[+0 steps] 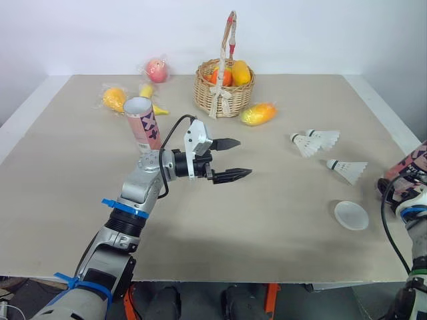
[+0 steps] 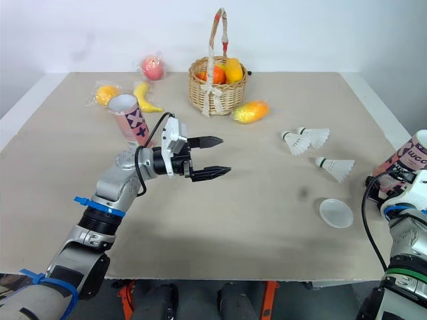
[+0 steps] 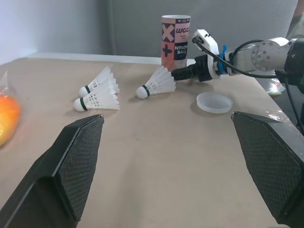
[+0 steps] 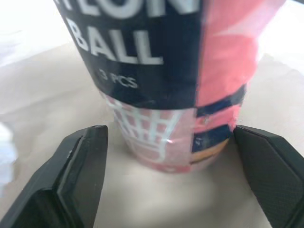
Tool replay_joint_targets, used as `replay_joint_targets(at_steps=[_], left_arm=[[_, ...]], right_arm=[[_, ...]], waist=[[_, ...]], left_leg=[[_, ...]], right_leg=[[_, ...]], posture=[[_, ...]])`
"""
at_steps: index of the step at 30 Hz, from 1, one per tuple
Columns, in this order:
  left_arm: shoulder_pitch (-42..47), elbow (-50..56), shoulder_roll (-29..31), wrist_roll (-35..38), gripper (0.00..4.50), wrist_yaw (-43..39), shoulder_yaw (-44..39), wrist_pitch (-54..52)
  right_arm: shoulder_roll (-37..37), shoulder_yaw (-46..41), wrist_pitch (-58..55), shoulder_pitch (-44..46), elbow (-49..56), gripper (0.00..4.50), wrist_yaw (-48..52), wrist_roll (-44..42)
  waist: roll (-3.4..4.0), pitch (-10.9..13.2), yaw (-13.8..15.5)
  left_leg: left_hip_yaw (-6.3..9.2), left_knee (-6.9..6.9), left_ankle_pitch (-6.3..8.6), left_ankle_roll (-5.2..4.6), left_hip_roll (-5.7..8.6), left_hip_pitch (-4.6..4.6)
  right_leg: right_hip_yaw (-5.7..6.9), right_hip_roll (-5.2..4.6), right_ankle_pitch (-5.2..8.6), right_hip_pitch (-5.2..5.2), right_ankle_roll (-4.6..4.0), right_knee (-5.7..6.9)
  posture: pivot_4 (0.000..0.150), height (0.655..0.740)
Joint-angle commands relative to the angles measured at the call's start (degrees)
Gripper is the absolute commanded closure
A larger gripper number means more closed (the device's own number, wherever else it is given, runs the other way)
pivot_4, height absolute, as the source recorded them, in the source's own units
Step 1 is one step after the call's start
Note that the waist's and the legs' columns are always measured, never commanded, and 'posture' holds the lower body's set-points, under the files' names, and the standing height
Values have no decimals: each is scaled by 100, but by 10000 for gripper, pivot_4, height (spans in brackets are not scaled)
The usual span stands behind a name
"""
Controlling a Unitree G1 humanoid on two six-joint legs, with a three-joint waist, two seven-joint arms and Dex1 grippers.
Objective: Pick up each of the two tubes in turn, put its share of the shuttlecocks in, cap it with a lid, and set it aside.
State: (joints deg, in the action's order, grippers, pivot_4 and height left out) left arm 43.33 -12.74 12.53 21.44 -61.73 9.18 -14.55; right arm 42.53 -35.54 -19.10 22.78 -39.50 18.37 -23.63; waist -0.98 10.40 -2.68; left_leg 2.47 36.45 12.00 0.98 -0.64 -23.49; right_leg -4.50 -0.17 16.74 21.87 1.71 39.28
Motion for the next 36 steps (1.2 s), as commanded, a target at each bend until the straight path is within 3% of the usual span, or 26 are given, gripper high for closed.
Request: replay_joint_targets(at_steps=[1,8,12,15,19,24,27,30,36], left_arm=[[45,299,45,126,0,-46,-87,-62],[-84,529,187,174,0,-95,-105,-199],[-426,937,478,171,0,21,-177,-325],[-887,1393,684,275,0,501,-477,-689],[-1899,2218,1094,267,0,1222,-1039,-1128],[-3252,3061,1330,132,0,2132,-1755,-1205],[-3840,3154,1157,-95,0,2860,-2151,-1014],[-3927,2961,881,-246,0,3616,-2477,-964],[-3409,2129,651,-336,0,4254,-2676,-803]], right_arm=[[219,-182,-344,-347,643,443,415,-298],[421,-345,-1226,-1549,1723,443,1188,-691],[492,-511,-1684,-2063,2987,443,1930,-1344],[455,-193,-1774,-2128,4488,443,2665,-2001],[466,626,-1834,-1756,5535,443,3113,-2273],[245,1791,-1672,-914,5609,443,3371,-2049],[-60,2378,-1511,-360,5205,443,3416,-1765],[-266,2839,-1319,-68,4852,443,3499,-1393],[-389,3052,-1182,-62,4916,443,3551,-1168]], waist=[[0,0,1],[-1,0,9],[5,-2,-14],[28,-3,-84],[14,0,-142],[-9,10,-99],[-15,10,5],[-20,10,120],[-26,8,157]], left_leg=[[1,0,0,0,0,0],[2,1,0,0,1,0],[4,0,1,-1,-1,5],[2,0,1,-1,-9,17],[10,5,-2,1,-32,23],[13,13,-6,-1,-56,19],[9,14,-6,0,-52,17],[10,19,-7,1,-43,10],[14,20,-7,1,-16,-7]], right_leg=[[1,0,0,0,0,0],[1,-2,4,-3,7,0],[1,0,5,-5,9,0],[-27,8,3,-4,24,0],[-27,35,0,-8,49,0],[-21,38,-7,-9,43,0],[-23,26,-8,-8,45,-7],[-10,6,-23,-8,28,-11],[1,-23,-27,-6,30,-15]], posture=[[1500,7400],[1500,7400],[1500,7400],[1500,7400],[1500,7400],[1500,7400],[1500,7400],[1500,7400],[1500,7400]])
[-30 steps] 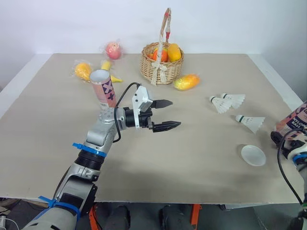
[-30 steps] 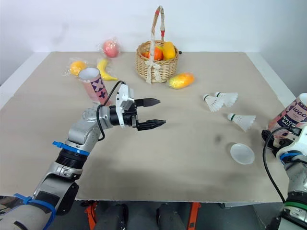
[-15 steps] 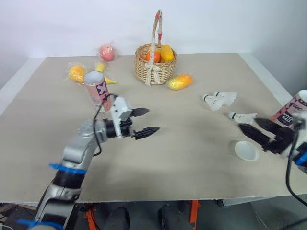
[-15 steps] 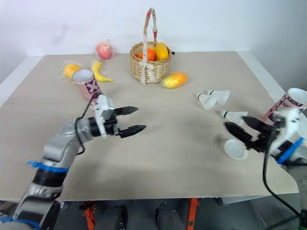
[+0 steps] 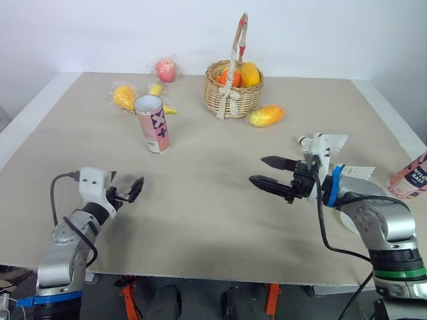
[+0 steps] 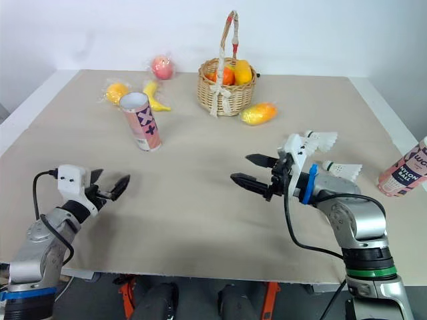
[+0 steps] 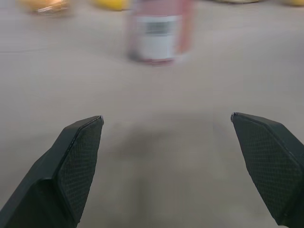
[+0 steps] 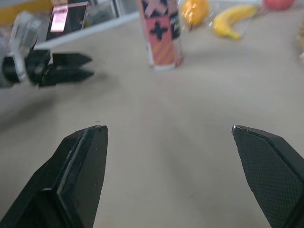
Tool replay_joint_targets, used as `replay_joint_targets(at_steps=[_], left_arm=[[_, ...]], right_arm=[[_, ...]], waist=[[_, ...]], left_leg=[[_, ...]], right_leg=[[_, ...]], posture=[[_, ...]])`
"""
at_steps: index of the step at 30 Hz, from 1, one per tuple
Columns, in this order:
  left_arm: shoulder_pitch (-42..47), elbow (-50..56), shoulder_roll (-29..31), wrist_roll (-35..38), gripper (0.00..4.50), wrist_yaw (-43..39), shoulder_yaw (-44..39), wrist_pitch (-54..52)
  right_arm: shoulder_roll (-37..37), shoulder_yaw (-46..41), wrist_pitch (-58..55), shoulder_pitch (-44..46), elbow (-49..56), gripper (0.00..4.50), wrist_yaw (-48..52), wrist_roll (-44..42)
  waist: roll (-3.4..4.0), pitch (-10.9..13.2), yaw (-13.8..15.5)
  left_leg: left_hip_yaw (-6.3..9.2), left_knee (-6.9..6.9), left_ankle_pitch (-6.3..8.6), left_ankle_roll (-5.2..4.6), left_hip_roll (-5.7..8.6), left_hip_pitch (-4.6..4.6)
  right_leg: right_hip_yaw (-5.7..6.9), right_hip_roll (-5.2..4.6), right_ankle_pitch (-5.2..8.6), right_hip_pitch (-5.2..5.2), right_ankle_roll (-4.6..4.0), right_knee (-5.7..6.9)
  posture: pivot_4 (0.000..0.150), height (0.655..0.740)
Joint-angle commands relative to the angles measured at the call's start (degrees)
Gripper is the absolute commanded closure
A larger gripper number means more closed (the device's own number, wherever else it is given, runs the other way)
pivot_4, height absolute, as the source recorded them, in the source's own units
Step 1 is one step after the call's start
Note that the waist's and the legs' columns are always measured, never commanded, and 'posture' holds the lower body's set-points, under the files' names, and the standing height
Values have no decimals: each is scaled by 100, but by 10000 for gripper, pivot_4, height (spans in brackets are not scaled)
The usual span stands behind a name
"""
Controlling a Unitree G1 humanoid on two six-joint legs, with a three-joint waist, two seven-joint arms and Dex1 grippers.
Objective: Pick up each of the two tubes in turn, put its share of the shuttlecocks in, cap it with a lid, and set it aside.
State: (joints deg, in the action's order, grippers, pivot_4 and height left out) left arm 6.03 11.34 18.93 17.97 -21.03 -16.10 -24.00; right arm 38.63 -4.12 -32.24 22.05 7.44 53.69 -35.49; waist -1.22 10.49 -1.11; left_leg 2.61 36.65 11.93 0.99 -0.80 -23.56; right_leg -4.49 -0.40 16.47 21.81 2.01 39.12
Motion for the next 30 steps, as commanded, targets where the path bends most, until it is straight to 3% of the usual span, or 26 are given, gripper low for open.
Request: replay_joint_targets(at_steps=[1,18,30], left_arm=[[486,-479,35,21,0,188,-151,161],[2902,-3542,541,-329,0,-1139,674,1235],[4375,-5838,333,-705,0,-1455,856,2380]], right_arm=[[1,-109,131,-59,327,443,-3,18],[45,-493,-316,-427,1861,443,-589,-525],[183,-668,-462,-487,2196,443,-834,-704]], waist=[[-4,0,-2],[-10,-2,-23],[-13,-2,-11]], left_leg=[[1,0,0,0,1,-1],[4,0,-2,3,3,-18],[12,7,-3,2,12,-44]], right_leg=[[2,0,0,1,1,0],[30,7,-7,10,-12,-1],[40,5,-7,26,-11,-1]], posture=[[1500,7400],[1500,7400],[1500,7400]])
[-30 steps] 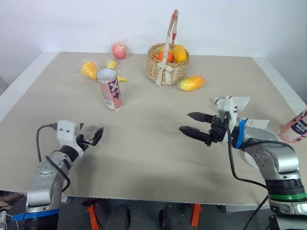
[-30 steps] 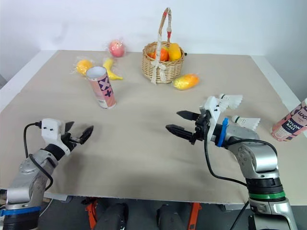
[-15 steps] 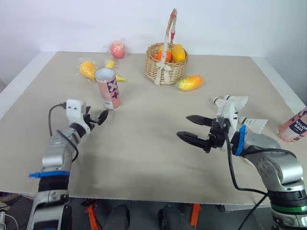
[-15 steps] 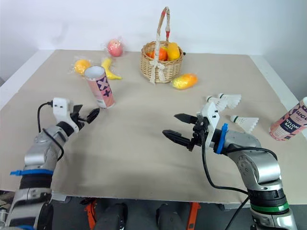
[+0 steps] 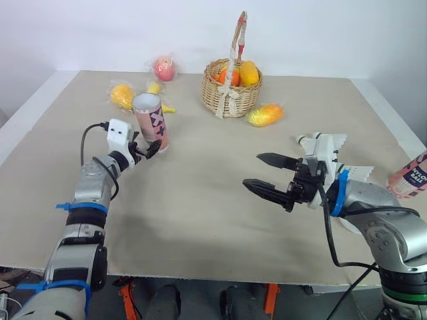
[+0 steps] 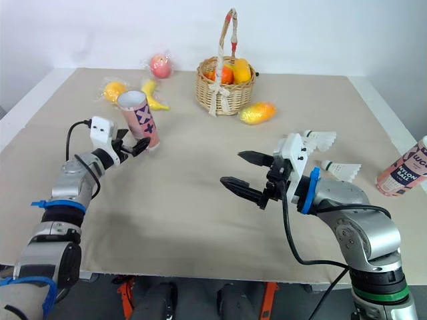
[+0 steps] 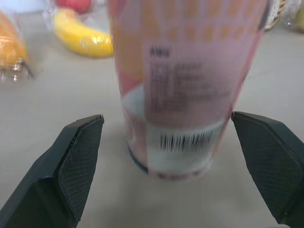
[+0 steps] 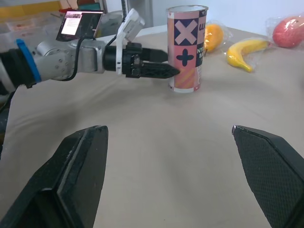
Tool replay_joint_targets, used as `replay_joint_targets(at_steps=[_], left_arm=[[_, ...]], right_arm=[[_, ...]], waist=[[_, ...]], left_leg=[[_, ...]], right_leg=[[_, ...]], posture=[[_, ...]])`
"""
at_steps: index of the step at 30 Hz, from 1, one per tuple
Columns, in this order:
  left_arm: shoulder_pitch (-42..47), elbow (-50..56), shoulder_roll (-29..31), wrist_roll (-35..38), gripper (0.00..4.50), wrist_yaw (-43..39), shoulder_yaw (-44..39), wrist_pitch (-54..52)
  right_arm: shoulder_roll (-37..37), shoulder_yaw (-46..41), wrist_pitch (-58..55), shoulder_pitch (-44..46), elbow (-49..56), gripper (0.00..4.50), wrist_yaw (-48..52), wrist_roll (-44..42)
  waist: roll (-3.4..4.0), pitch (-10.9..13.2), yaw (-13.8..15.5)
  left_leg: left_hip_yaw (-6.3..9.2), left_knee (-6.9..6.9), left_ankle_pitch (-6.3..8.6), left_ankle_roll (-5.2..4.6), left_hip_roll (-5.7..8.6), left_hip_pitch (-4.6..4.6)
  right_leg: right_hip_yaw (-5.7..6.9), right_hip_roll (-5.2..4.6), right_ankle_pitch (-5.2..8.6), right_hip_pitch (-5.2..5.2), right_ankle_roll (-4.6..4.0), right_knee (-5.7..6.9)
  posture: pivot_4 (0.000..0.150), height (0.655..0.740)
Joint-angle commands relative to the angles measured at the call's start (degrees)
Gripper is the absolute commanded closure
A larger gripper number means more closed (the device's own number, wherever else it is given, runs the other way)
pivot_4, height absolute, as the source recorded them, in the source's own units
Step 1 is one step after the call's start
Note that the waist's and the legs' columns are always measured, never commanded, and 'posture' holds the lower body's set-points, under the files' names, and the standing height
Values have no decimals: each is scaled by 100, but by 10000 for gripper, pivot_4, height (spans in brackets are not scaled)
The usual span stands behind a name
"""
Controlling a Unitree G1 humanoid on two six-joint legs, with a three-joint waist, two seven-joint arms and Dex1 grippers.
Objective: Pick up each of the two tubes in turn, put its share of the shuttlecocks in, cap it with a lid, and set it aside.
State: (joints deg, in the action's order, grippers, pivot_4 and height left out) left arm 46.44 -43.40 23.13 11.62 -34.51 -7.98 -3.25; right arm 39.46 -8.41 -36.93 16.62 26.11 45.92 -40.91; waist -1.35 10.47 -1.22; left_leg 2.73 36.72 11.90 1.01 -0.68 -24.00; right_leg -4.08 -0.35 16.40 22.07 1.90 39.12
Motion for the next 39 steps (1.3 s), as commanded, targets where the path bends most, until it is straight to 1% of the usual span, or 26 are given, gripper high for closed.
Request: replay_joint_targets(at_steps=[1,6,9,25,27,28,29,30,37,39], left_arm=[[425,-520,-127,-87,0,-141,61,373],[842,-1299,-237,-198,0,-231,92,690],[958,-1583,-244,-208,0,-254,47,790],[1242,-2061,-304,-187,0,-194,-164,1038],[1274,-2128,-304,-190,5437,-117,-208,1052],[1280,-2148,-299,-186,7478,-104,-223,1057],[1281,-2161,-295,-185,11962,-105,-234,1060],[1281,-2168,-292,-194,15335,-112,-235,1070],[1226,-2042,-204,-182,15335,-212,-258,1065],[1189,-1801,-102,-223,15335,-496,-150,984]], right_arm=[[106,-250,-11,62,356,443,-71,-181],[144,-299,-56,49,446,443,-170,-218],[172,-384,-92,2,505,443,-230,-290],[251,-321,-158,-39,485,443,-262,-298],[255,-323,-163,-18,472,0,-255,-306],[256,-328,-169,-13,478,0,-257,-313],[257,-332,-173,-9,479,0,-259,-314],[258,-338,-173,-8,477,0,-260,-314],[257,-354,-179,-20,486,0,-271,-318],[279,-409,-187,-47,487,0,-260,-342]], waist=[[0,0,0],[-2,-1,-5],[-2,-1,-10],[-2,-1,-4],[-2,-1,-5],[-2,-1,-5],[-2,-1,-5],[-2,-1,-5],[-2,-1,-5],[-2,-1,-7]], left_leg=[[1,2,0,0,1,-8],[1,4,0,-1,3,-28],[0,4,0,-1,1,-29],[3,9,-1,-3,2,-30],[3,9,-1,-3,2,-30],[3,9,-1,-3,2,-30],[4,9,-1,-3,2,-30],[4,9,-2,-3,2,-30],[5,13,-2,-3,2,-30],[4,13,-2,-3,2,-30]], right_leg=[[1,0,0,7,0,0],[3,1,0,24,0,0],[3,5,-1,28,-2,2],[6,3,-2,27,-2,5],[6,4,-2,27,-2,5],[6,4,-2,27,-2,6],[6,5,-3,27,-2,6],[6,5,-3,27,-3,7],[6,5,-3,27,-3,9],[6,5,-3,27,-3,9]], posture=[[1500,7400],[1500,7400],[1500,7400],[1500,7400],[1500,7400],[1500,7400],[1500,7400],[1500,7400],[1500,7400],[1500,7400]])
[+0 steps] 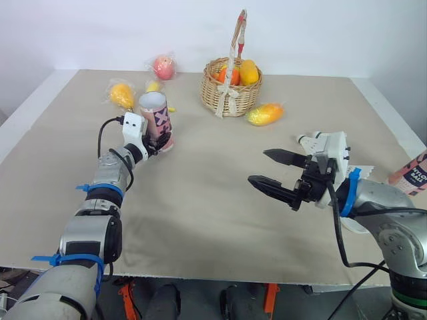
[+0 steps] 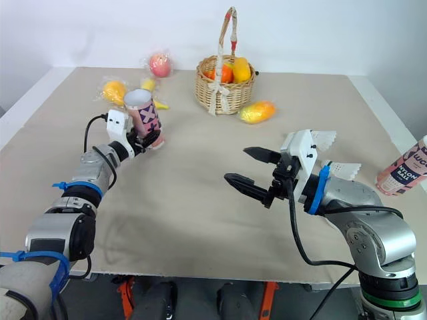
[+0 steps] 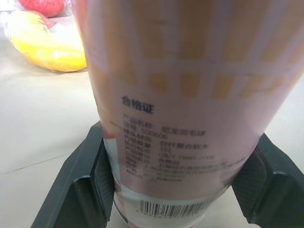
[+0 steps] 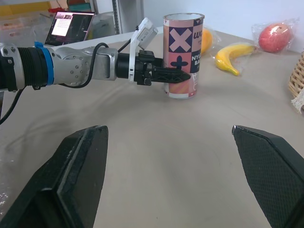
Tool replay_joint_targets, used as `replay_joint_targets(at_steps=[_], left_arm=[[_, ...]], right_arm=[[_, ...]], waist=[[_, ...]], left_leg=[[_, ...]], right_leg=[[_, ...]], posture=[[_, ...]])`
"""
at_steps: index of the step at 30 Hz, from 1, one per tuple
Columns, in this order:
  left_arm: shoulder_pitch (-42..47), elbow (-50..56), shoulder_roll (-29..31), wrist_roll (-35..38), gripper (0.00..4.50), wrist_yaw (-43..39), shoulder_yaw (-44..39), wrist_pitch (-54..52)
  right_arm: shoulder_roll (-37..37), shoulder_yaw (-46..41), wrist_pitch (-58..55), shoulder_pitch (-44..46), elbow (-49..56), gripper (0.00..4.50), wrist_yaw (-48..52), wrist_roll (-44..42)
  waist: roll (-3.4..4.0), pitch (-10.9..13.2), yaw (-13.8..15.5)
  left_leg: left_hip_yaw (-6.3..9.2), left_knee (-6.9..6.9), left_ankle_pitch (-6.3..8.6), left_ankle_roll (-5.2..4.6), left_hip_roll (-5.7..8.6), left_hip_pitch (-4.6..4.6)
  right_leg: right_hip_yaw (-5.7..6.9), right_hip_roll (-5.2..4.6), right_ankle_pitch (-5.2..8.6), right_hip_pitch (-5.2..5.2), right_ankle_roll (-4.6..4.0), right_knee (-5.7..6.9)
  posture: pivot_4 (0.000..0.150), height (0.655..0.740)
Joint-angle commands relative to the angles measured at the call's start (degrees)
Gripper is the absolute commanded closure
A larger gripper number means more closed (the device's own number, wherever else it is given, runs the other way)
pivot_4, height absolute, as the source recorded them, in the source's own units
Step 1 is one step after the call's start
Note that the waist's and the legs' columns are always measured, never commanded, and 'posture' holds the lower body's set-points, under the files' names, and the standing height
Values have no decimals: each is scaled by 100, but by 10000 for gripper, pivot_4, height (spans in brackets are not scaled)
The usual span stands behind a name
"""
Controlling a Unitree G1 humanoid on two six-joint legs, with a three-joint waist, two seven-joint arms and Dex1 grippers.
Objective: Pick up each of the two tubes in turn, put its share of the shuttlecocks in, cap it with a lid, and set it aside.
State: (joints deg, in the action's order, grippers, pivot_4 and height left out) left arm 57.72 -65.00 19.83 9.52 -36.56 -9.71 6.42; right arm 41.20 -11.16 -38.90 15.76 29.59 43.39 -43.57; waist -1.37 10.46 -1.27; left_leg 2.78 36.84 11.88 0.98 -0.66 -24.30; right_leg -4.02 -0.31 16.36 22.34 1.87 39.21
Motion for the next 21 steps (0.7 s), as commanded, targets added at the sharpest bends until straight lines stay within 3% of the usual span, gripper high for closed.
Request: replay_joint_targets(at_steps=[1,6,10,16,21], left_arm=[[30,526,290,-60,15335,-503,126,-46],[-309,1778,863,-378,15335,-2182,980,-311],[-447,2926,1466,-223,15335,-3557,1448,-964],[-538,4019,1727,-13,15335,-4460,1784,-1653],[-723,4604,1655,165,15335,-4792,1965,-1981]], right_arm=[[131,-172,-3,19,139,0,-11,-78],[405,-730,-156,-288,112,0,76,-353],[792,-1477,-250,-984,90,0,354,-456],[1052,-1853,-189,-1494,86,0,437,-340],[997,-1654,-102,-1585,175,0,299,-162]], waist=[[0,0,-5],[0,0,2],[0,0,7],[1,0,-2],[2,0,-12]], left_leg=[[0,0,0,0,0,0],[1,-2,-1,1,0,-3],[3,0,-1,2,-2,-4],[2,6,-9,-12,-7,3],[0,11,-17,-25,-13,4]], right_leg=[[0,1,0,1,0,0],[1,-1,0,2,-1,0],[3,-7,0,-2,0,0],[0,10,-3,-9,-1,2],[-4,19,-15,-8,-3,3]], posture=[[1500,7400],[1500,7400],[1500,7400],[1500,7400],[1500,7400]])
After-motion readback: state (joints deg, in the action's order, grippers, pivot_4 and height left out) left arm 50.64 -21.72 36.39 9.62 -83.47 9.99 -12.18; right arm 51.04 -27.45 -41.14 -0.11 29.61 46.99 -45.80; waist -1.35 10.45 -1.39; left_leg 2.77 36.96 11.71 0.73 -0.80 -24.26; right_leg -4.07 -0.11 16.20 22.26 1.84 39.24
